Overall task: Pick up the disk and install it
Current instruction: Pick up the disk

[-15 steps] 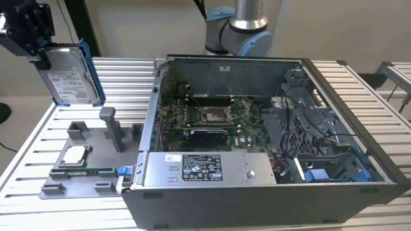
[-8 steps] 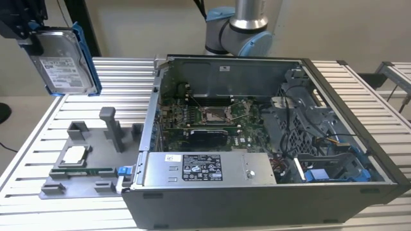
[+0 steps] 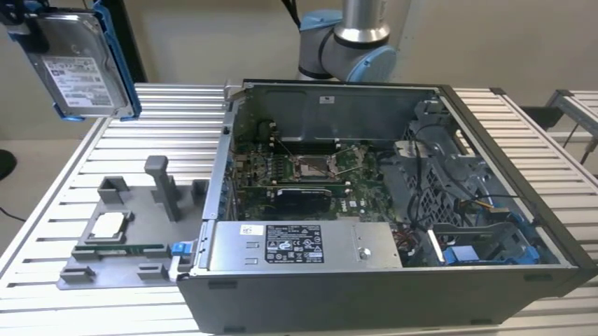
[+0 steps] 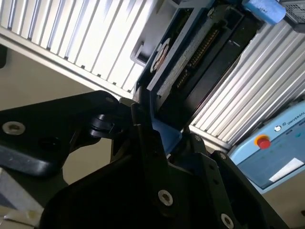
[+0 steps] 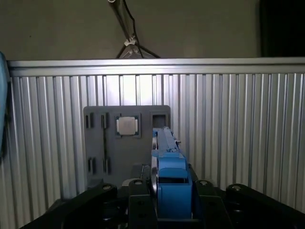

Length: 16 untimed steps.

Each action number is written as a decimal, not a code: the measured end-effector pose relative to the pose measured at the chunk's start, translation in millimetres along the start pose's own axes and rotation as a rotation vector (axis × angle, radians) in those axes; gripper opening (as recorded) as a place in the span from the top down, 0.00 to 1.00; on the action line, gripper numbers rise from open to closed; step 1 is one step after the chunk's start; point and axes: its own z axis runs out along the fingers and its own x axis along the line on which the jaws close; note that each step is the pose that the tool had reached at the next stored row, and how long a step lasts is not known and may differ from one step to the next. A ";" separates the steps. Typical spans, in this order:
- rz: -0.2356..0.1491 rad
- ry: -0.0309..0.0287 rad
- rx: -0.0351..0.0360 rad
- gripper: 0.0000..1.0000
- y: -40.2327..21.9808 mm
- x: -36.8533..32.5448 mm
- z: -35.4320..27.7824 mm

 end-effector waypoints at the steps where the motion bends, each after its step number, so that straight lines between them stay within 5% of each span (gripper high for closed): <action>1: 0.000 0.0000 0.0000 1.00 -0.1 -0.1 -4.6; 6: 0.000 0.0001 -0.0001 1.00 -0.2 -0.4 -23.7; 12: 0.000 0.0000 0.0000 1.00 -0.4 -0.4 -24.4; 16: 0.000 0.0000 -0.0001 1.00 -7.4 -0.6 -24.3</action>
